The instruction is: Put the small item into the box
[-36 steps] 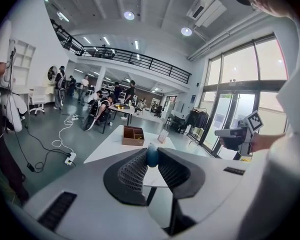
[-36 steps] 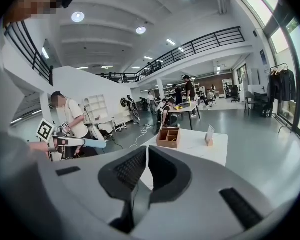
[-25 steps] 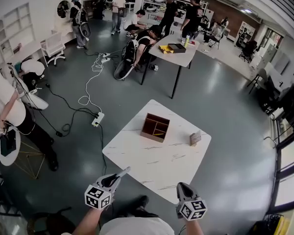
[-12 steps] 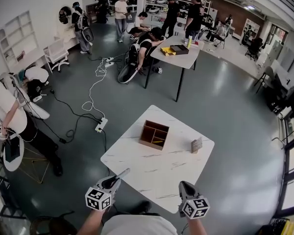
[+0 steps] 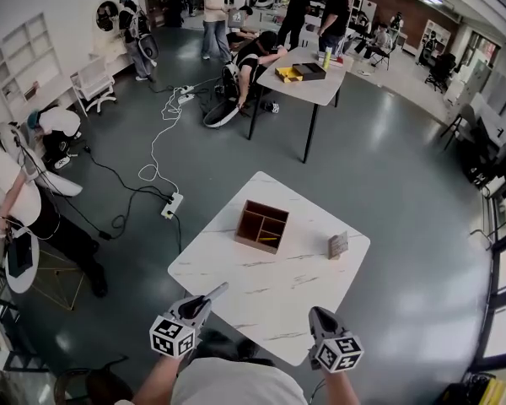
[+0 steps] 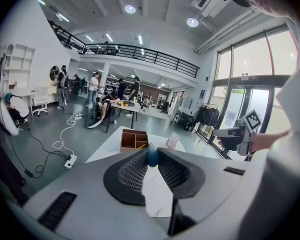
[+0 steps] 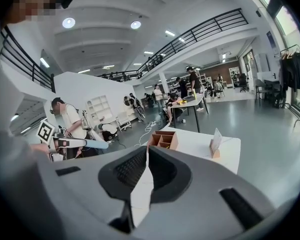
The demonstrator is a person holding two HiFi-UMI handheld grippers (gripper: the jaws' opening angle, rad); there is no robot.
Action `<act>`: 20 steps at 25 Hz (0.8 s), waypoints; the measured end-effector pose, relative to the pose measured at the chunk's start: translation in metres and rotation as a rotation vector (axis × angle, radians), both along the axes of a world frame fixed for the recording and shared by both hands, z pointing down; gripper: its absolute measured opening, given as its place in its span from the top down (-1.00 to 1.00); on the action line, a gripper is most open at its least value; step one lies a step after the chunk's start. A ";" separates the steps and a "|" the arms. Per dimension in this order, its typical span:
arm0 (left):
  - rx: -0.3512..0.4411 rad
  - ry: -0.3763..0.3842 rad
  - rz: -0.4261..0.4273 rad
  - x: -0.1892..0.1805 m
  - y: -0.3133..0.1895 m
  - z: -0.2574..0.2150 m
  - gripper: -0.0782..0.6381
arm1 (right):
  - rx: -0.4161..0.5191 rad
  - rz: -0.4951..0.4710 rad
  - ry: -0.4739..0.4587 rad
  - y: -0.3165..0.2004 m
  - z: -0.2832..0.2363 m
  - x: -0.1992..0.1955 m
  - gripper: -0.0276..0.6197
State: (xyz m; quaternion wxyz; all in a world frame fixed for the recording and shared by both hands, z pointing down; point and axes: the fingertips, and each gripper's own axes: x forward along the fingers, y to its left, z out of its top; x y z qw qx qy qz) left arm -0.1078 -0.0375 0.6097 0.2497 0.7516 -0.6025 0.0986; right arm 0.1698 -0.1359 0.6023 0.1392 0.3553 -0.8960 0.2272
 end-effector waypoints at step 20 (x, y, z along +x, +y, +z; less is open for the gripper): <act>-0.066 -0.022 0.262 -0.036 -0.124 0.035 0.58 | -0.055 0.162 0.033 -0.055 0.026 -0.052 0.82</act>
